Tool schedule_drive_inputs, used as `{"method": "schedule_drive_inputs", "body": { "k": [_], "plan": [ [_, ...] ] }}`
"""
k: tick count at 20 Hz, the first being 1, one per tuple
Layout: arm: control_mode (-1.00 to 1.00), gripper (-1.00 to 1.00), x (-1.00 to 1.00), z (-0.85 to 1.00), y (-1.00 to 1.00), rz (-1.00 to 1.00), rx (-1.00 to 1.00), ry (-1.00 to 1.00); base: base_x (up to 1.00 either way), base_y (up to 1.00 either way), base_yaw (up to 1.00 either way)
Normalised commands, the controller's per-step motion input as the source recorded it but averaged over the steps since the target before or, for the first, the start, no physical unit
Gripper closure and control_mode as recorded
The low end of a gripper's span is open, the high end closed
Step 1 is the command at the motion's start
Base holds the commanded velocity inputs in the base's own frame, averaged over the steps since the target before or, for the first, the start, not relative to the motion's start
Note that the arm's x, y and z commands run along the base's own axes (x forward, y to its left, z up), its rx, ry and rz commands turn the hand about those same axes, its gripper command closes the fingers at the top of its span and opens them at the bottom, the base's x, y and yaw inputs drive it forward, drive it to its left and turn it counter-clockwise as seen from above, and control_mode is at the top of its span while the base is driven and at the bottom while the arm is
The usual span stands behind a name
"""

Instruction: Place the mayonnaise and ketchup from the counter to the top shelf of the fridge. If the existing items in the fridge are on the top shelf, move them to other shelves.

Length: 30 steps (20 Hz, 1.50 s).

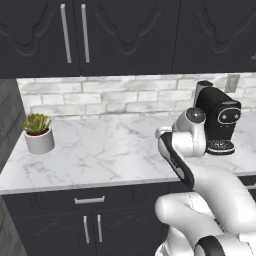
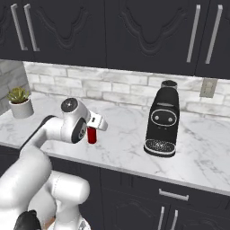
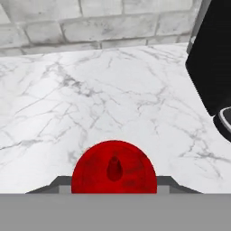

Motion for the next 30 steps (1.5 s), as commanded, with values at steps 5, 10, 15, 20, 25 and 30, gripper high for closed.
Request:
{"method": "schedule_drive_inputs", "body": {
  "k": [5,10,15,20,25,30],
  "plan": [
    [-1.0,1.0,-1.0,1.0,0.21,-0.02,0.0,0.0,0.0,0.0,0.0],
    [-1.0,1.0,-1.0,0.99,0.15,0.0,0.0,0.0,0.0,0.0,0.0],
    [-1.0,1.0,-0.98,0.79,0.05,-0.01,0.0,0.02,0.0,0.0,0.0],
    [-1.0,1.0,-0.92,0.75,0.12,0.0,0.0,0.0,0.0,0.0,0.0],
    [-1.0,1.0,-0.66,0.35,0.11,0.0,0.0,-0.06,0.0,0.0,0.0],
    [-1.0,1.0,-0.02,0.0,0.0,0.0,0.0,0.0,0.0,0.0,0.0]
  ]
}}
